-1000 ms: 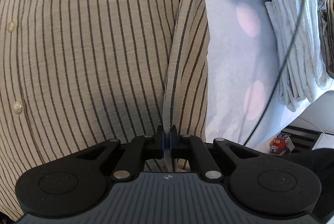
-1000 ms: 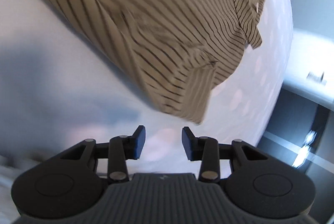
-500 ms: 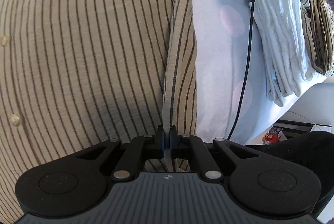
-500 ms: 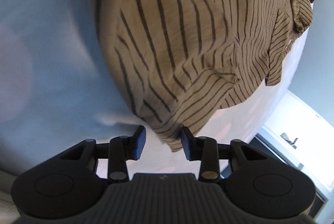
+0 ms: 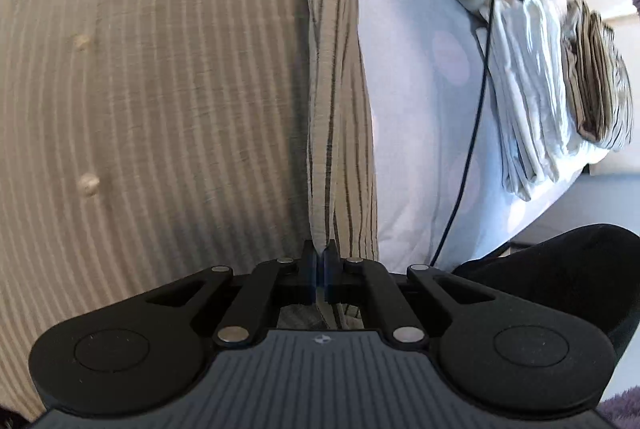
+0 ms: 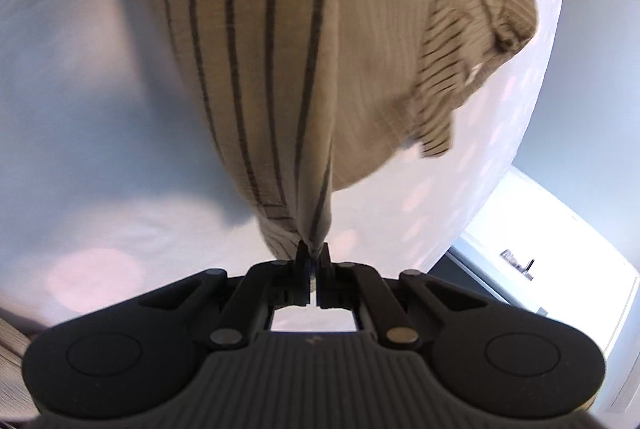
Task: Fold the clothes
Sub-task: 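Lift the shirt hem with both grippers and fold it toward the collar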
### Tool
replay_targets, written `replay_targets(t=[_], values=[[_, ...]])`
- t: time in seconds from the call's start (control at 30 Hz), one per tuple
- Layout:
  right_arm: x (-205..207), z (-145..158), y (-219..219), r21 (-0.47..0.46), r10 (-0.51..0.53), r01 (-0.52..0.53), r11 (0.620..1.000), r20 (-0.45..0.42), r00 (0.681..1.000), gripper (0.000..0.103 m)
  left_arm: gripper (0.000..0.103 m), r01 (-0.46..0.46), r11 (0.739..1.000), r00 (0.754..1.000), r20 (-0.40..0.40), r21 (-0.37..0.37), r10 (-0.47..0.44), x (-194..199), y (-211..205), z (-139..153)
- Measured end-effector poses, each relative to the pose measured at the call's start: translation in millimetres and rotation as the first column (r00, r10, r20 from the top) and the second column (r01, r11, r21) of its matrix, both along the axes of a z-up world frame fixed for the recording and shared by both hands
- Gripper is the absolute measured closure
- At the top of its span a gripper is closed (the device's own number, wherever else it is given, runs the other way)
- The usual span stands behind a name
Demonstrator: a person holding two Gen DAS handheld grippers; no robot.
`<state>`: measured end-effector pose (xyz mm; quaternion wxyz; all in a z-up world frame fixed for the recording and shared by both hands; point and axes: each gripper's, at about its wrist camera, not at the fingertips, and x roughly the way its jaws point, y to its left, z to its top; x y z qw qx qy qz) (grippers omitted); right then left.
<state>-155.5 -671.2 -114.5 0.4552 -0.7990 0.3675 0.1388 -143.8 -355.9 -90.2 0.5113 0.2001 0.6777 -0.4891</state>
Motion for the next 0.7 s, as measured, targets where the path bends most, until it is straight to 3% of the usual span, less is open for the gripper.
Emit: replay_targets(t=[0.33, 0.7], values=[[101.3, 14.0, 67.9, -0.006, 0.11, -0.11, 0.994, -0.023, 0.994, 0.101, 0.102, -0.101, 0.995, 0.995, -0.01, 0.016, 0.101, 45.7, 58.1, -1.5], [172.0, -35.3, 116.5, -0.025, 0.073, -0.079, 0.997, -0.187, 0.98, 0.101, 0.102, -0.223, 0.971, 0.969, -0.088, 0.086, 0.23, 80.5, 91.2, -49.3]])
